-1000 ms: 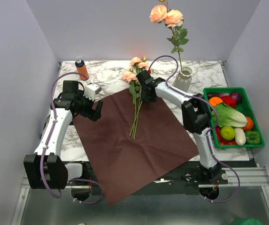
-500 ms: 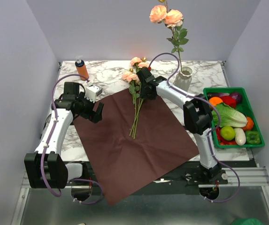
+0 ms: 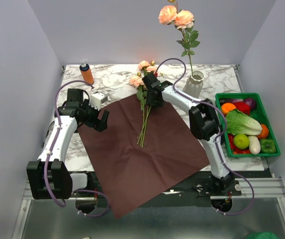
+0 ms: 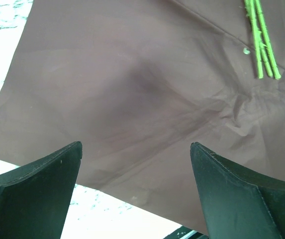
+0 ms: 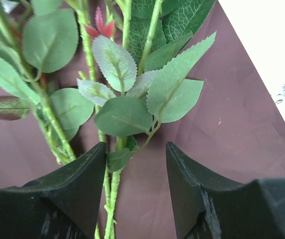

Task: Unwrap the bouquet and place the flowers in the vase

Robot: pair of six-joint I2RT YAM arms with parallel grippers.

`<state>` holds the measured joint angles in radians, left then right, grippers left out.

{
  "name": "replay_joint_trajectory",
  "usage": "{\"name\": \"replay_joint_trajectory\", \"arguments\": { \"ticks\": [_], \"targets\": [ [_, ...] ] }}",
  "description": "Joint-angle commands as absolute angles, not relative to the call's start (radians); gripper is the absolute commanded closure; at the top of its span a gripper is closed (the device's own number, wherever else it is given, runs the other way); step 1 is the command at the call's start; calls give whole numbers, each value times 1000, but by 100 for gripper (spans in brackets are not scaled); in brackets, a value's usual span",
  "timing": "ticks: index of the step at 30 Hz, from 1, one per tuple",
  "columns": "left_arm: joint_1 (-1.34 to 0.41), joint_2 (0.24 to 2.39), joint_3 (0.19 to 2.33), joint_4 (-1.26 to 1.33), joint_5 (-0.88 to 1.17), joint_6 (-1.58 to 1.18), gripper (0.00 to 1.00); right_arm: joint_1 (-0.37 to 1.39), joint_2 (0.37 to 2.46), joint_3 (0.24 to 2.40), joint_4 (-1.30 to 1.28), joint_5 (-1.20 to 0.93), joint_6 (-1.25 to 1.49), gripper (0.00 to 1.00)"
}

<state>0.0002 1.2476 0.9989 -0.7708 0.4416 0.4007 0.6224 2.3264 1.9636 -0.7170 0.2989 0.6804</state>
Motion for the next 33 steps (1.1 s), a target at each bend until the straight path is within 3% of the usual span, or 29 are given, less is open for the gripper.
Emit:
{"name": "replay_joint_trajectory", "arguments": {
  "ticks": [1,5,11,18,24,33],
  "targets": [
    [25,1258,989,-753,469,422,2,627,2375,2017,-808,316,699,43],
    [38,1262,985,-750,474,428,2,627,2367,1988,-824,325,709,48],
    [44,1267,985,-752,485,428,2,627,2324,1914,-767,321,710,67],
    [48,1255,999,-770,488,436,2,634,2238,1872,-733,301,724,99],
    [51,1252,1031,-793,494,437,2,687,2016,1682,-531,307,620,99],
    [52,1241,1048,-810,505,426,2,824,1507,1343,-138,281,249,99]
  ]
}}
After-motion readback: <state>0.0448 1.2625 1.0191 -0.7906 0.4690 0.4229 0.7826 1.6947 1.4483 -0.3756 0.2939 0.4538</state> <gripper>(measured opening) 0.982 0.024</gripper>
